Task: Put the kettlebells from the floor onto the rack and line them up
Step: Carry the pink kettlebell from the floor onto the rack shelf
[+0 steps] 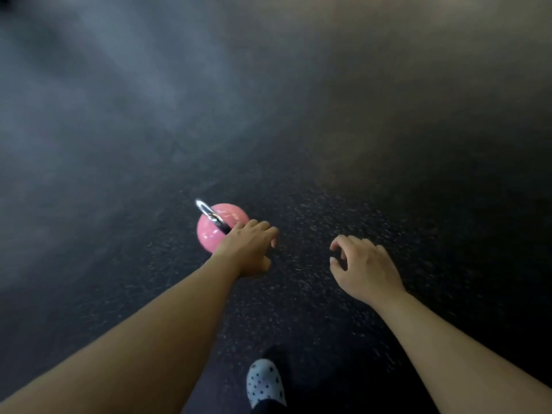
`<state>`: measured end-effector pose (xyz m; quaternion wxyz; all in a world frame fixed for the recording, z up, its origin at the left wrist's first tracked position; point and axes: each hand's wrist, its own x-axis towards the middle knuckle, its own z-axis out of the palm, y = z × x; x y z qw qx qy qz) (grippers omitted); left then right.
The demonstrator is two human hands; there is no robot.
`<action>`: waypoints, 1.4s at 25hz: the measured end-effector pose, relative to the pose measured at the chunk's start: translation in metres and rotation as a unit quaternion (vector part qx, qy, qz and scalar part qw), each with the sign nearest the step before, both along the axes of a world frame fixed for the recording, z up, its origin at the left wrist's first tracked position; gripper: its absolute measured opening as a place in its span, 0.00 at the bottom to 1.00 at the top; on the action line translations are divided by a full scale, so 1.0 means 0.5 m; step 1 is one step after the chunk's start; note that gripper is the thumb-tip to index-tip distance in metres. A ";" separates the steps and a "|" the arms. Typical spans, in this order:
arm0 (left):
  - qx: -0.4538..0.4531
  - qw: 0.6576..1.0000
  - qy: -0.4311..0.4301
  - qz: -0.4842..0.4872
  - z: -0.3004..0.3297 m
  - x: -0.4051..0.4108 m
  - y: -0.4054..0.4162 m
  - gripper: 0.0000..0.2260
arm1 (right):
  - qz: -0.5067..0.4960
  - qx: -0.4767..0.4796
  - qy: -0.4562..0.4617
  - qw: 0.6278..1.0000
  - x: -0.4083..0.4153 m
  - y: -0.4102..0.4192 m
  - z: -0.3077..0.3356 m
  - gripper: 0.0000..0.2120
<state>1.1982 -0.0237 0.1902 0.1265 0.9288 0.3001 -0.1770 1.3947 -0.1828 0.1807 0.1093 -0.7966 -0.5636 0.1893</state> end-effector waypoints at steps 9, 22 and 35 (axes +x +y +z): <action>0.044 0.996 0.072 0.007 -0.031 -0.180 0.235 0.19 | 0.033 -0.013 0.030 0.999 -0.156 0.240 -0.077 0.09; 0.075 0.971 0.209 -0.095 -0.406 -0.247 0.657 0.37 | -0.016 -0.146 0.153 0.977 -0.419 0.642 -0.418 0.26; -0.163 0.965 0.152 -0.139 -0.428 -0.087 0.429 0.04 | -0.138 -0.159 0.244 0.947 -0.281 0.418 -0.440 0.06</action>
